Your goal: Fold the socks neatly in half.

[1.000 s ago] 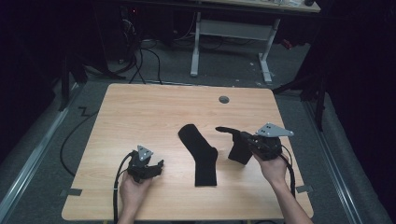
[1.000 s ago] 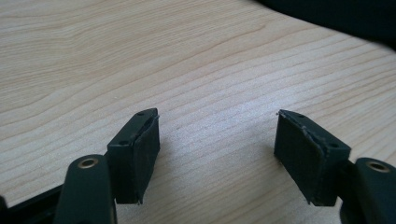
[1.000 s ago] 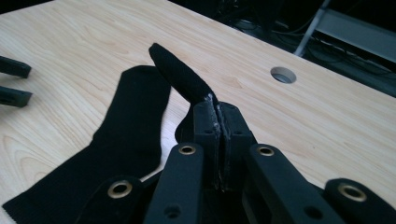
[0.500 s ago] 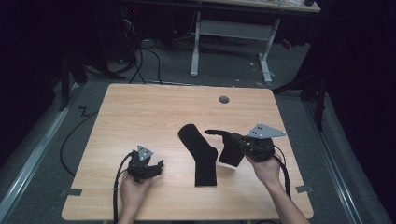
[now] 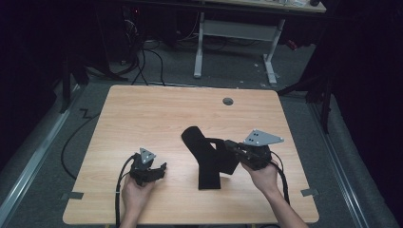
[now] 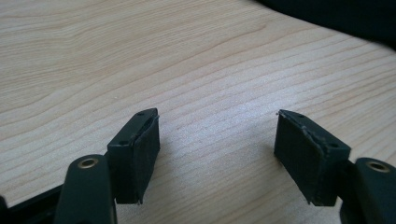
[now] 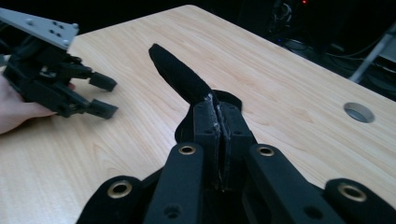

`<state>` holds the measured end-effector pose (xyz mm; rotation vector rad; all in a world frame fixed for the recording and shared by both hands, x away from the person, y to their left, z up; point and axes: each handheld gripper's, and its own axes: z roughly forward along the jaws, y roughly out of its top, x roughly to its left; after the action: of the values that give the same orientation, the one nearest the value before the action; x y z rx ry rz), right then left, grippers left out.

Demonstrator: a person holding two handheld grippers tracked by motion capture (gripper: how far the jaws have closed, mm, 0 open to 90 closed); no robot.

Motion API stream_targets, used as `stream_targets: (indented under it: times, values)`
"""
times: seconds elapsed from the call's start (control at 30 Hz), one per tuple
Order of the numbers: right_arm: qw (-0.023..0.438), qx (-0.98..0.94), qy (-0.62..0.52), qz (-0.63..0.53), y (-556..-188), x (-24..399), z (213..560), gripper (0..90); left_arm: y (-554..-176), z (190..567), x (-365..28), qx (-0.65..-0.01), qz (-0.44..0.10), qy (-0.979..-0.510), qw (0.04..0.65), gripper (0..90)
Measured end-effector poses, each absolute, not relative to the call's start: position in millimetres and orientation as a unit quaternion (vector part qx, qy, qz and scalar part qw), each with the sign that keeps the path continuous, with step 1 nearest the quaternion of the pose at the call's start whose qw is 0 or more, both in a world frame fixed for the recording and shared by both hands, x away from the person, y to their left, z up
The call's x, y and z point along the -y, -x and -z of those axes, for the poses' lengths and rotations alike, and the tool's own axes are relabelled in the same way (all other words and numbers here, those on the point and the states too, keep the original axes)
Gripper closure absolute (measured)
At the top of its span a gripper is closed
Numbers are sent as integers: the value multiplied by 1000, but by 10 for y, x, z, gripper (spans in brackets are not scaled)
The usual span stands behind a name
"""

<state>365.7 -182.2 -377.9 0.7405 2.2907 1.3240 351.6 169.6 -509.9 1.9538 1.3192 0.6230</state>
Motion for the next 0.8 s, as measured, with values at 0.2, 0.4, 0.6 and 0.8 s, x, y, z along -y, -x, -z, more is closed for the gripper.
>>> stream_targets:
  times: [0.2, 0.4, 0.6, 0.8]
  values:
    - [186, -823, -250, -475, -3597, 1735, 3782, 875, -3516, 5099, -1696, -508, -240, -752, 344, 317]
    - [172, -831, -234, -475, -3527, 1630, 3800, 874, -3516, 5099, -1696, -508, -240, -752, 344, 317]
    - [156, -833, -225, -480, -3474, 1578, 3816, 874, -3516, 5099, -1696, -508, -240, -752, 344, 317]
    - [142, -838, -218, -479, -3436, 1530, 3852, 874, -3516, 5099, -1695, -508, -240, -752, 344, 316]
